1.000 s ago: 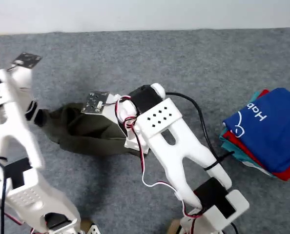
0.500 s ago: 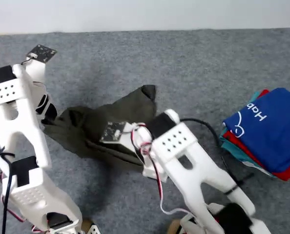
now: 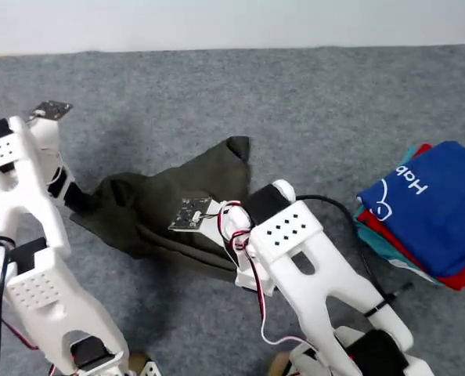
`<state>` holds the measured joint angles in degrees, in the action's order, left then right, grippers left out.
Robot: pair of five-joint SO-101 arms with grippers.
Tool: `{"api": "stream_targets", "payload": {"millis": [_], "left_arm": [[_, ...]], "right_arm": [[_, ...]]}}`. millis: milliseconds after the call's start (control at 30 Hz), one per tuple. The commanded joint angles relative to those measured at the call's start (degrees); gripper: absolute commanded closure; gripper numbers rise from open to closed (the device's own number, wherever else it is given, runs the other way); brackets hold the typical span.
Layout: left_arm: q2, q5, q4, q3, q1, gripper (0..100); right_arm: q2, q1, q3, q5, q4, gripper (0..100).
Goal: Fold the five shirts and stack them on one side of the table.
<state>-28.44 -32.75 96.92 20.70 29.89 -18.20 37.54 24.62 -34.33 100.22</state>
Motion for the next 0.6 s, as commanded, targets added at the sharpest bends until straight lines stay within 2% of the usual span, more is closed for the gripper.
{"api": "stream_targets", "payload": {"millis": [0, 133, 267, 333, 467, 567], "left_arm": [[0.18, 0.00, -1.05, 3.65, 0.26, 78], [0.09, 0.79, -1.85, 3.82, 0.26, 78], [0.09, 6.24, -6.59, 3.82, 0.26, 78], [0.09, 5.89, -6.51, 3.82, 0.18, 78], [0.09, -5.10, -4.31, 3.91, -0.26, 78], [0.09, -17.32, -4.48, 4.18, -0.44, 78]], "right_arm": [[0.84, -0.48, -0.44, 2.02, 0.04, 98.7], [1.27, -0.57, -0.44, 2.11, 0.13, 98.7], [1.71, -0.57, -0.44, 2.11, 0.13, 98.7], [1.71, -0.66, -0.44, 2.11, 0.13, 98.7], [1.71, -0.75, -0.44, 2.11, 0.57, 98.7], [1.71, -0.75, -0.44, 2.11, 0.66, 98.7]]}}
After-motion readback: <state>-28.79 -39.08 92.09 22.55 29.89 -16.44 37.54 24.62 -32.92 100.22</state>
